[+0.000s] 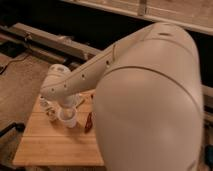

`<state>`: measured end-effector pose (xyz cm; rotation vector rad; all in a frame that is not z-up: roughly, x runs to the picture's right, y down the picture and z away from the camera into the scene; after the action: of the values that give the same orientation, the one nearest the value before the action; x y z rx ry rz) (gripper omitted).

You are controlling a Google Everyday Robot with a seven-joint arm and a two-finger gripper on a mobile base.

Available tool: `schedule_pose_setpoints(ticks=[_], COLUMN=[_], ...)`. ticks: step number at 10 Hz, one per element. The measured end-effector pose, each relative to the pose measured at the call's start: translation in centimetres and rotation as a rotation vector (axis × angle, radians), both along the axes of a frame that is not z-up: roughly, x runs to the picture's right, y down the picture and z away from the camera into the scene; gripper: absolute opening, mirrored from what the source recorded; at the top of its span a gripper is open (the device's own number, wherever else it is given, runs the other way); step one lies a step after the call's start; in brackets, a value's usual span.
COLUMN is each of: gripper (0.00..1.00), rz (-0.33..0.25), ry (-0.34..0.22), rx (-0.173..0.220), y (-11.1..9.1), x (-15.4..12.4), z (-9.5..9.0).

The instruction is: Pick up the ceramic cup

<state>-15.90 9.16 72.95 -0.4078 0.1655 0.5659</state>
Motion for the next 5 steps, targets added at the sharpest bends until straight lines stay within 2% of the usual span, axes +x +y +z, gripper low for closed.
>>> schedule_pose_setpoints(ticks=[5], gripper=[0.67], rz=[-0.05], ry=[0.026], rx=[-0.039], y=[0.6], x=[-1.4], z=[3.1])
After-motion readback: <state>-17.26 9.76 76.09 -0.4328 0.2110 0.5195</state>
